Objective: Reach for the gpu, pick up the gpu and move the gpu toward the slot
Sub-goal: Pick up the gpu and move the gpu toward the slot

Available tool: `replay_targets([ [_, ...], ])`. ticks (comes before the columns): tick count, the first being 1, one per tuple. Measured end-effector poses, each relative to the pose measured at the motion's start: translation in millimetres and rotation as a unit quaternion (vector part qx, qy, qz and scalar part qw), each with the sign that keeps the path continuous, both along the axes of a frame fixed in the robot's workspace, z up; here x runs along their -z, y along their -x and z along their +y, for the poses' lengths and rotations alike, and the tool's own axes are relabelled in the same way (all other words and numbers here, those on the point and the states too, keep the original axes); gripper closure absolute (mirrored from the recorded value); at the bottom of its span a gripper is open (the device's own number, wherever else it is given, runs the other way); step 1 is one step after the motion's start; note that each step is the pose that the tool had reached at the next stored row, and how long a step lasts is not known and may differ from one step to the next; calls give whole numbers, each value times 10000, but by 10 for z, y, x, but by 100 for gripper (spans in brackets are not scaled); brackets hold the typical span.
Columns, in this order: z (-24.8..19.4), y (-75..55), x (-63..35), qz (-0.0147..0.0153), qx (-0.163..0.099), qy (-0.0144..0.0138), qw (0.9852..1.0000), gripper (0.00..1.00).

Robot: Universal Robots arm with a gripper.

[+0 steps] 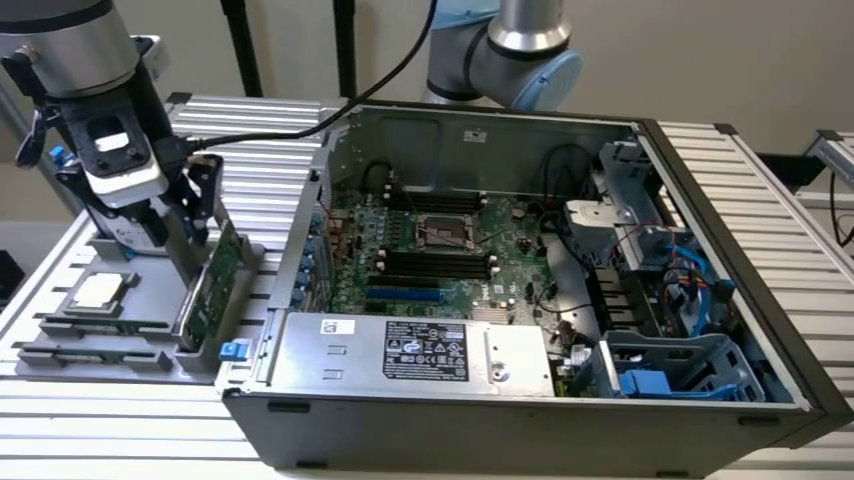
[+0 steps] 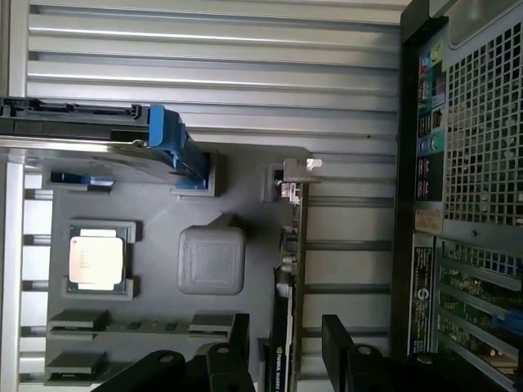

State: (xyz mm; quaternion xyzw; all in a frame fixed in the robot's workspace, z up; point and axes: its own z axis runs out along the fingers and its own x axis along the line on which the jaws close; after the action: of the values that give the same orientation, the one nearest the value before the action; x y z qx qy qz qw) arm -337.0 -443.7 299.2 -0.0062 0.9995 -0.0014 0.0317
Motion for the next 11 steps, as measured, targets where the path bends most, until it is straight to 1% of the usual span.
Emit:
replay_targets([
  [7, -1, 1, 126, 0, 1, 0, 10000, 52],
  [11, -13, -1, 199, 0, 0, 0, 10000, 52],
])
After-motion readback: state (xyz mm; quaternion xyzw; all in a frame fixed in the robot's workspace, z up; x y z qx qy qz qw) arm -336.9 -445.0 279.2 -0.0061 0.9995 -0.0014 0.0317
